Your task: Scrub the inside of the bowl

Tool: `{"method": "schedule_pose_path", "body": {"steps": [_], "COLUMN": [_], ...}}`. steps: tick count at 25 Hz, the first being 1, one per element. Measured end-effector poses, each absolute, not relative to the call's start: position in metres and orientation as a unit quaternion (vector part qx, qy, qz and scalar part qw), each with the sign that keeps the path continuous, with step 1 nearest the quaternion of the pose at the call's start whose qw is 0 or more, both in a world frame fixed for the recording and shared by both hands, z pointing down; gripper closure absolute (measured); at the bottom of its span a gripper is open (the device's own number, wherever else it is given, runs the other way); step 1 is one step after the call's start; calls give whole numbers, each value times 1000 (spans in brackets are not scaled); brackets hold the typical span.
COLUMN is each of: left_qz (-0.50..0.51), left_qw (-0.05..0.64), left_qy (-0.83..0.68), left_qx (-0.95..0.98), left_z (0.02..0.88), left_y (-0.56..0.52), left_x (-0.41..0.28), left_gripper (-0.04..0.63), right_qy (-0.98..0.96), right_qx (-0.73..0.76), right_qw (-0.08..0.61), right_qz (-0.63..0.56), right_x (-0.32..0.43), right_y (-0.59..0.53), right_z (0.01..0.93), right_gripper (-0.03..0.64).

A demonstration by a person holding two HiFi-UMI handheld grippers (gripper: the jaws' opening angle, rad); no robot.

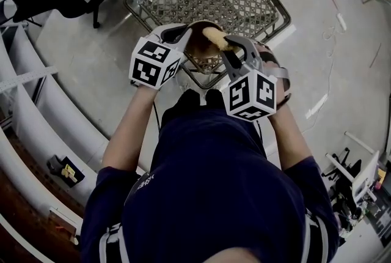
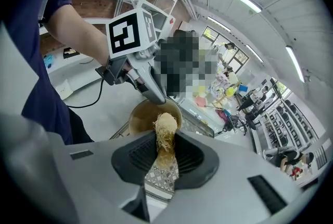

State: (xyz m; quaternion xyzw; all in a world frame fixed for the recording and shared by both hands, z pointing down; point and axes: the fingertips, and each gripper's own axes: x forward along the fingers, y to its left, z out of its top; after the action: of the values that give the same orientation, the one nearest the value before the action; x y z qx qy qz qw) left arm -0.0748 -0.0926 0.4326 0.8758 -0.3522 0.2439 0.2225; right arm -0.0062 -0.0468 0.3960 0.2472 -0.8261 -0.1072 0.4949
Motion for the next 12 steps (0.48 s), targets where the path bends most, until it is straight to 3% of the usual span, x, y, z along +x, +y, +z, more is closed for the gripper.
{"method": "schedule_pose_path", "body": {"steps": [12], "left_qz": [212], "left_qw": [218], "left_qy": [-362], "left_qx": [881], "left_z": [410], "left_y": [-105], "left_x": [-71], "left_gripper": [583], "right_qy": [-822], "right_qx": [224], "right_qw": [508], "right_qz": [-126], "right_x": [-11], "right_y": [-36], "right_z": [402], "right_gripper": [540]}}
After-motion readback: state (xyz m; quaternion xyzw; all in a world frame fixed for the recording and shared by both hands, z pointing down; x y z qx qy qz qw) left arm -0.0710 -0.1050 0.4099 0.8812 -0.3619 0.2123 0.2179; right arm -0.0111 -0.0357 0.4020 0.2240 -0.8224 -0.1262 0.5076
